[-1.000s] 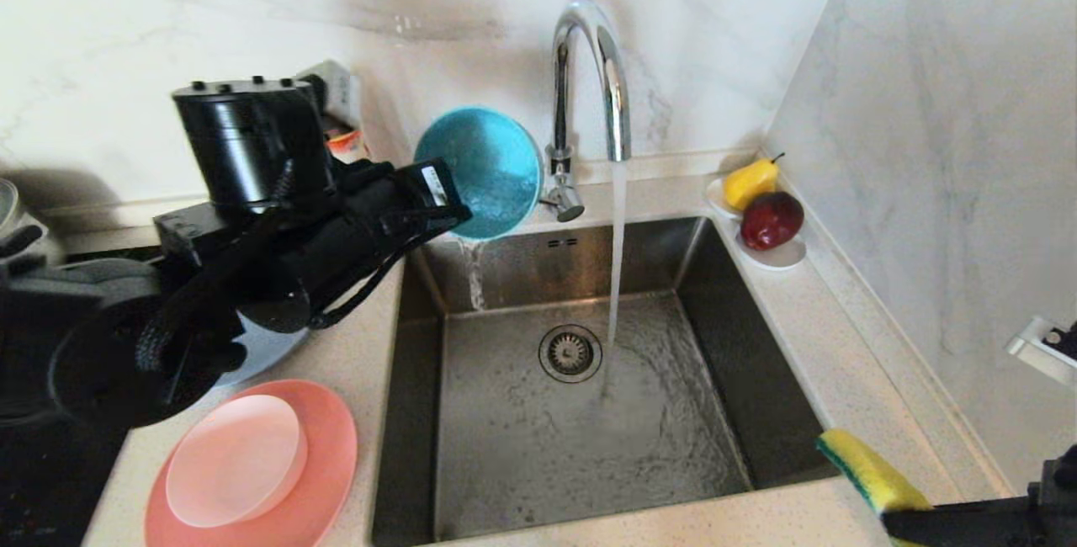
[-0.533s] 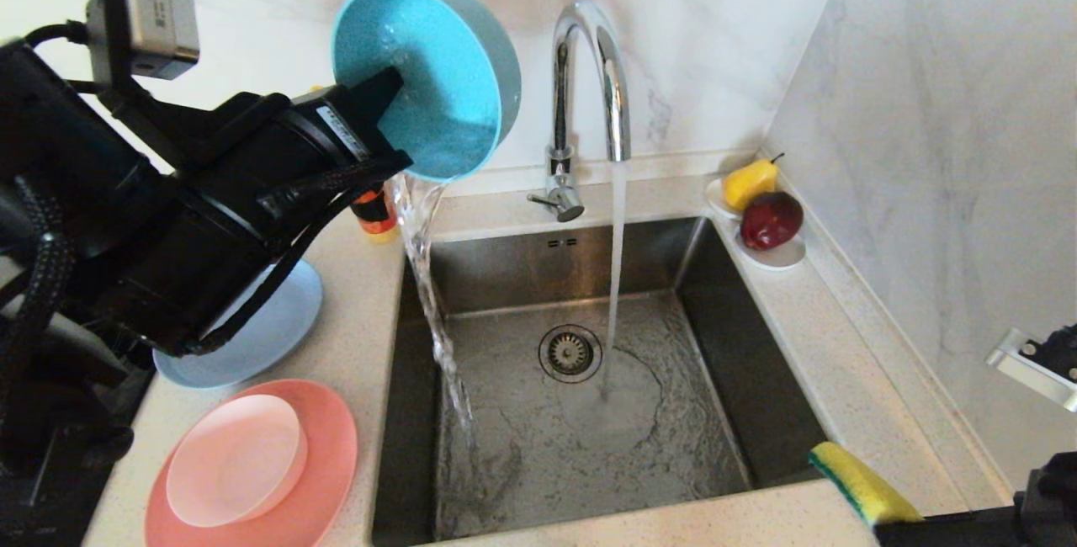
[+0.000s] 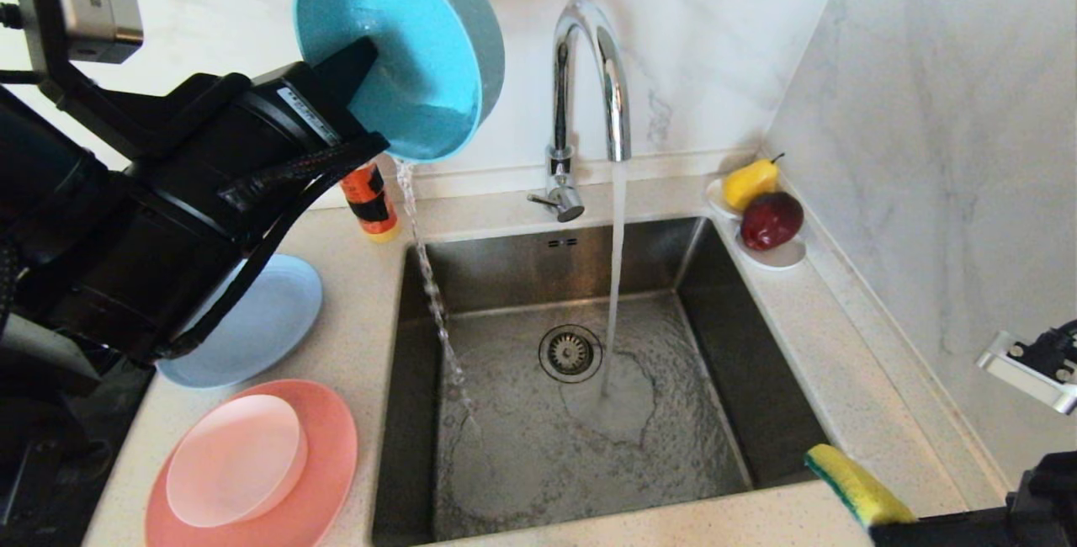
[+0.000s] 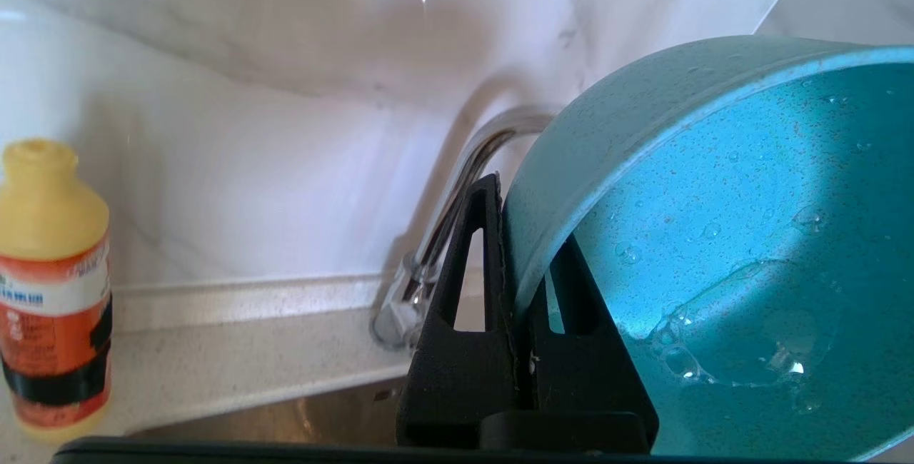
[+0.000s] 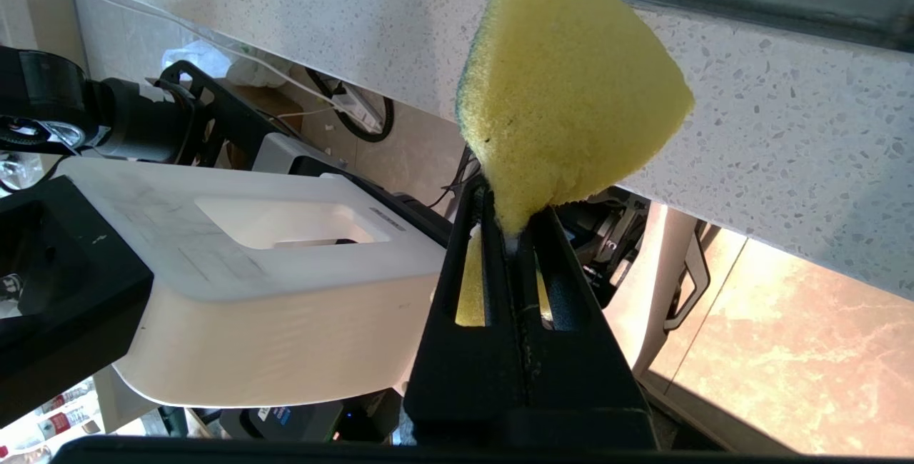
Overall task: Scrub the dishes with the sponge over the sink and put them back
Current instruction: Wash the bowl
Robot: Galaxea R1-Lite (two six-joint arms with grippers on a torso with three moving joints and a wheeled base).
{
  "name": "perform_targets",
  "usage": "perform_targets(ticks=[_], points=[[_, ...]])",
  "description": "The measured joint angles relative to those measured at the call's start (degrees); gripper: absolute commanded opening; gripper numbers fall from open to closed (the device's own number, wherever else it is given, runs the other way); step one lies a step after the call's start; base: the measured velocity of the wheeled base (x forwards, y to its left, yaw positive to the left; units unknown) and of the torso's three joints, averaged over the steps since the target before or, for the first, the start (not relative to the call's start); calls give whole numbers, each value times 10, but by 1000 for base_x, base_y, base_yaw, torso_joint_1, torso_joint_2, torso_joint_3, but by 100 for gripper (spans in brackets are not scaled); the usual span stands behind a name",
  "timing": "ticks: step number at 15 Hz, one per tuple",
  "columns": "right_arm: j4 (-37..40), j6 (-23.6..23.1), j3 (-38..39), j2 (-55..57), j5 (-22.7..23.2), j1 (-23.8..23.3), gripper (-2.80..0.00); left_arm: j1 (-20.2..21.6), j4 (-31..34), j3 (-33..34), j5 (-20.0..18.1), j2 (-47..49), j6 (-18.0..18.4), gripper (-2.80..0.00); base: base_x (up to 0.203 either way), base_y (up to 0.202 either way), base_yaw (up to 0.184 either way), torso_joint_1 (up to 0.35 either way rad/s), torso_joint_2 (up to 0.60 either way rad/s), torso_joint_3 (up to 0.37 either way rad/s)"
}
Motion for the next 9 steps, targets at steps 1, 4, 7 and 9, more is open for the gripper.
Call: perform_targets(ticks=[1,4,7,9], points=[[0,0,0,1,0,0,-280,0,-2,0,0,-1,0,-280,0,0,0,0,0,0],[0,0,0,2,0,1,-280,0,7,2,1,1,-4,-280,0,0,0,0,0,0],[-1,0,-12,0,19,2,-280,0,88,11,6,2,9,-280,0,0,0,0,0,0],[1,2,-23,-1,49,3,-280,0,185,12,4,2,12,-280,0,0,0,0,0,0]])
